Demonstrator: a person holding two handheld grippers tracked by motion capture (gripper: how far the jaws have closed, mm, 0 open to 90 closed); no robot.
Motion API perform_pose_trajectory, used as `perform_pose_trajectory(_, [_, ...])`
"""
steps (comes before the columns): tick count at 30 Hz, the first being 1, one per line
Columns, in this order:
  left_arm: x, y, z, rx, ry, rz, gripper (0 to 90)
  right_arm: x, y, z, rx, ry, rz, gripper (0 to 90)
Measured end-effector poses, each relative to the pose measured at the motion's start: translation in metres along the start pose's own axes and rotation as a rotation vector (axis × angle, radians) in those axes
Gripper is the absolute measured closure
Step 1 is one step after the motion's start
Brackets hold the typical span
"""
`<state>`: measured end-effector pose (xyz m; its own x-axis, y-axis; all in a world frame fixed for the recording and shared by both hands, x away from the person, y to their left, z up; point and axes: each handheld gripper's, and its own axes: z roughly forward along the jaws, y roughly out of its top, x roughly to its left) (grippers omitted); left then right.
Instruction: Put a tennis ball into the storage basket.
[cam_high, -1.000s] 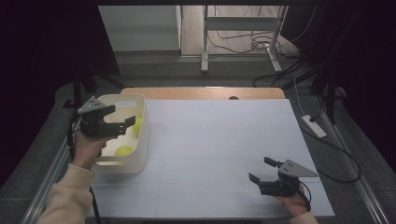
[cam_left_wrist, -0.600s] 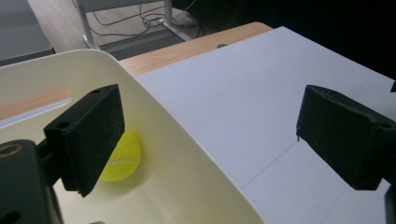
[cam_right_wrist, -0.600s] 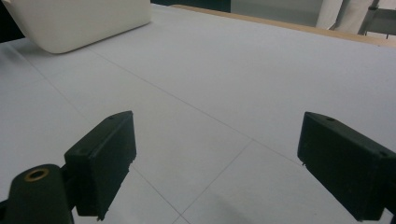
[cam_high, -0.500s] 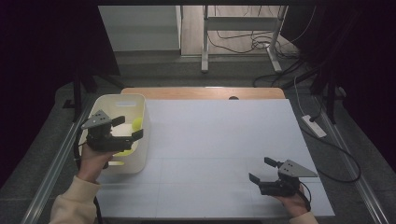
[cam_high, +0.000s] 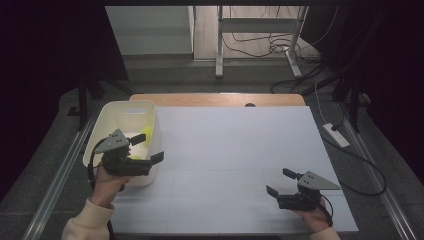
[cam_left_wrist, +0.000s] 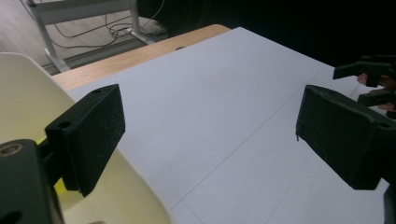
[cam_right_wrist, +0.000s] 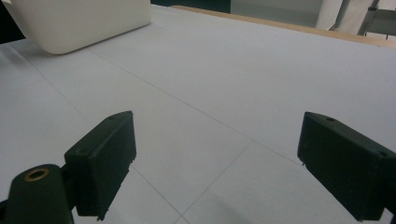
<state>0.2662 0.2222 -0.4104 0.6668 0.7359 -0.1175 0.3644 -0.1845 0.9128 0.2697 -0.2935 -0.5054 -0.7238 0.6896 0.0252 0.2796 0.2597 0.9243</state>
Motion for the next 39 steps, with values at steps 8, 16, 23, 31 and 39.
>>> perform_pose_trajectory(8, [-0.017,-0.007,0.005,0.002,-0.054,0.033,9.4,0.0,0.0,0.0,0.0,-0.002,0.001,11.7])
perform_pose_trajectory(16, [-0.03,-0.015,0.012,0.01,-0.096,0.06,9.3,0.0,0.0,0.0,0.002,-0.003,0.002,11.8])
perform_pose_trajectory(23, [-0.042,-0.025,0.02,0.024,-0.133,0.081,9.3,-0.001,0.0,0.0,0.002,-0.001,0.0,11.8])
perform_pose_trajectory(31, [-0.057,-0.039,0.028,0.048,-0.138,0.139,9.5,-0.001,0.0,-0.002,-0.007,-0.007,0.002,11.7])
perform_pose_trajectory(39, [-0.057,-0.055,0.037,0.08,-0.153,0.109,8.8,-0.001,0.0,-0.003,-0.006,-0.006,0.0,11.8])
